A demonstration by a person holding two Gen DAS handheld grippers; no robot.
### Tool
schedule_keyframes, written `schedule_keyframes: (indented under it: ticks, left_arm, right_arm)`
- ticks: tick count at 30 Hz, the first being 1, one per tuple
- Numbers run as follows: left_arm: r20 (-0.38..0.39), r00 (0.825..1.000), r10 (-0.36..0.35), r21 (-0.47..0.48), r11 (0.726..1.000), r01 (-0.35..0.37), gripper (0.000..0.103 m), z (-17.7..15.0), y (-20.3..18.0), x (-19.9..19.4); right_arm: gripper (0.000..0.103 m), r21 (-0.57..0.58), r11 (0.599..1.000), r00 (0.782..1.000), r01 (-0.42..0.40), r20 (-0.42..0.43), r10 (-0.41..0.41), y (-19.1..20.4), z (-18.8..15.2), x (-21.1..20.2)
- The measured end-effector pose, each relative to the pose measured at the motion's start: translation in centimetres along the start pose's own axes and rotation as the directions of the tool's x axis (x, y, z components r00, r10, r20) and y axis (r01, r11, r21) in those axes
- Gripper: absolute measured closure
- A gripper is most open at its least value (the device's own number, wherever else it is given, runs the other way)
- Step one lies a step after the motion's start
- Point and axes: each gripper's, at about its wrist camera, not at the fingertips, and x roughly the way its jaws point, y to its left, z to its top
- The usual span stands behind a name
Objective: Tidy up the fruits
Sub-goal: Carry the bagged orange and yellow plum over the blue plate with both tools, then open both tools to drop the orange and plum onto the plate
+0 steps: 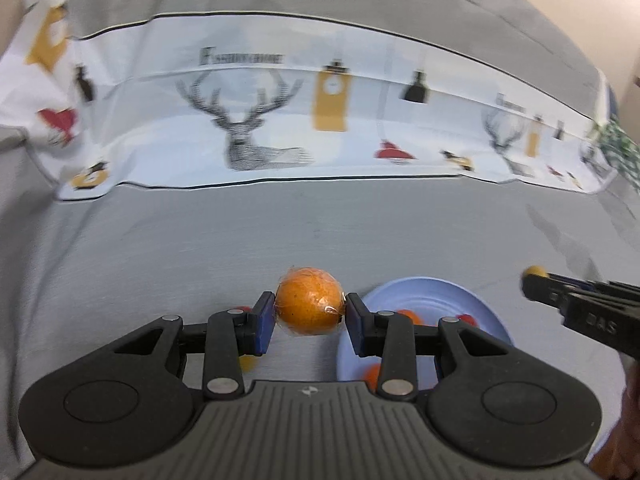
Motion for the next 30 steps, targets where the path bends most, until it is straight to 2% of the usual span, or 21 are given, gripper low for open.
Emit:
schedule_keyframes:
  ticks: [5, 9, 15, 23, 30]
  left_arm:
    - [-0.001, 0.994, -0.108, 0.087, 0.990, 0.108, 0.061, -0.7, -2.8, 0.4]
    - [-0.011, 0.986, -0.165, 0.158, 0.974, 0.165, 0.061, -1.6, -5.0, 0.8]
    - [-0.037, 0.986, -0.163, 0.247, 0.954, 0.168, 0.061, -3.0, -7.2, 1.9]
    - [-0.047, 0.986, -0.163, 0.276, 0.946, 0.169, 0.062, -3.6, -8.1, 2.5]
    - [-0.047, 0.986, -0.160, 0.264, 0.950, 0.166, 0.061, -3.5, -8.1, 2.5]
  right_arm:
    - [0.077, -0.012, 1.000, 1.000, -0.004, -0.030, 0.003, -0.9, -0.4, 0.2]
    - [0.077, -0.019, 1.000, 0.999, -0.010, -0.051, 0.009, -0.9, -0.5, 0.5]
    - [0.077, -0.039, 0.999, 0.997, -0.013, -0.074, 0.010, -0.5, -0.6, 0.8]
    - [0.077, -0.023, 1.000, 0.993, -0.011, -0.115, 0.008, -0.7, -0.6, 1.2]
    - [0.077, -0.030, 0.999, 0.991, -0.018, -0.131, 0.014, -0.5, -0.8, 1.5]
